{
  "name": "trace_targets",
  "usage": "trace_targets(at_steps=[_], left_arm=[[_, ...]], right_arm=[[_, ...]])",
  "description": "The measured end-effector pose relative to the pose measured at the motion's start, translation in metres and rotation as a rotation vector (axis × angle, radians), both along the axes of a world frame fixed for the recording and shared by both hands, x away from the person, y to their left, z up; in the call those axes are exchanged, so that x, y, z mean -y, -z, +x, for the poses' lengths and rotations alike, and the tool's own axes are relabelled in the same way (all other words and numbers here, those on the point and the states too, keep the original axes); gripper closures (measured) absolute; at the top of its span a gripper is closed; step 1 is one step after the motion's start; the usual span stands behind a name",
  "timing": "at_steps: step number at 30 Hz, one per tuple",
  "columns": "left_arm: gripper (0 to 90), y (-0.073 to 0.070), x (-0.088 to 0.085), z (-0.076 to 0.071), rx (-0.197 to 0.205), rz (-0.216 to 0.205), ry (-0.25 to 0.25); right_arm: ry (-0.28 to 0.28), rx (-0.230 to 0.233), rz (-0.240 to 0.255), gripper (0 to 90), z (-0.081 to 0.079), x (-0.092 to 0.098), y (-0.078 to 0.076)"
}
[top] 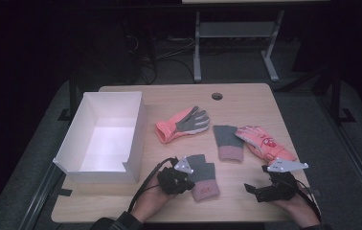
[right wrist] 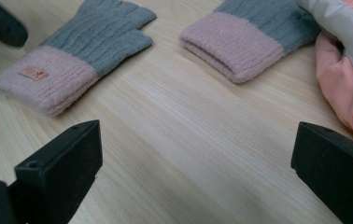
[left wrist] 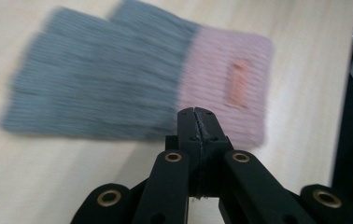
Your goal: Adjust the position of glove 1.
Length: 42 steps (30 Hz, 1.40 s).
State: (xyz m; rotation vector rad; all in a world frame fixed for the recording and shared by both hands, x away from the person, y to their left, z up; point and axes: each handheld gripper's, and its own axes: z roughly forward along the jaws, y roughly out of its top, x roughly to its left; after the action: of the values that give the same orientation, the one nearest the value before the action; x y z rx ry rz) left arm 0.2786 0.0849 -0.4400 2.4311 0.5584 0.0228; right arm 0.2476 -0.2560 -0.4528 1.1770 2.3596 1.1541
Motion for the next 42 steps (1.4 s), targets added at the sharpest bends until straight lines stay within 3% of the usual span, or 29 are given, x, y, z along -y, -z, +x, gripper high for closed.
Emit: trace_targets(at_steps=[4,5,6,9,12,17,20,21,27,31,35,40,42], left_arm=[[89.8,-0.006,0.004,0.025,0.034,-0.013,-0.022],[89.8,-0.006,0.004,0.025,0.034,-0.013,-0.022],[89.9,-0.006,0.012,0.034,0.038,-0.024,-0.025],[89.9,-0.004,0.026,0.044,0.036,-0.030,-0.012],[89.9,-0.001,0.035,0.046,0.025,-0.031,0.009],[89.9,0.011,0.046,0.046,0.029,0.017,0.030],[89.9,0.011,0.044,0.050,0.038,0.026,0.012],[89.9,0.011,0.041,0.054,0.041,0.021,-0.021],[89.9,0.011,0.031,0.066,0.057,0.029,-0.091],[89.9,0.012,0.022,0.071,0.050,0.006,-0.137],[89.8,0.004,0.015,0.066,0.050,-0.042,-0.125],[89.3,-0.003,0.005,0.057,0.054,-0.067,-0.113],[82.9,-0.004,0.000,0.052,0.052,-0.072,-0.111]], right_arm=[[-0.003,-0.005,-0.001,1.9,0.001,-0.001,0.001],[-0.002,-0.005,-0.002,1.9,0.001,-0.001,0.001],[0.000,-0.011,-0.001,1.9,0.001,-0.001,0.002],[0.000,-0.009,-0.002,1.9,0.001,0.000,0.002],[0.007,-0.010,0.001,1.9,0.001,0.001,0.002],[0.001,-0.006,-0.002,1.9,0.000,0.001,0.001],[-0.003,-0.005,-0.005,1.9,0.000,0.000,0.001],[-0.004,-0.005,-0.006,1.9,0.000,0.000,0.002],[0.004,-0.009,-0.003,1.9,0.000,0.001,0.002],[-0.002,-0.006,-0.006,1.9,0.000,0.000,0.001],[-0.005,-0.005,-0.010,1.9,0.000,-0.001,0.001],[-0.005,-0.003,-0.013,1.9,-0.001,0.000,-0.002],[-0.004,-0.008,-0.011,1.9,-0.001,0.000,-0.004]])
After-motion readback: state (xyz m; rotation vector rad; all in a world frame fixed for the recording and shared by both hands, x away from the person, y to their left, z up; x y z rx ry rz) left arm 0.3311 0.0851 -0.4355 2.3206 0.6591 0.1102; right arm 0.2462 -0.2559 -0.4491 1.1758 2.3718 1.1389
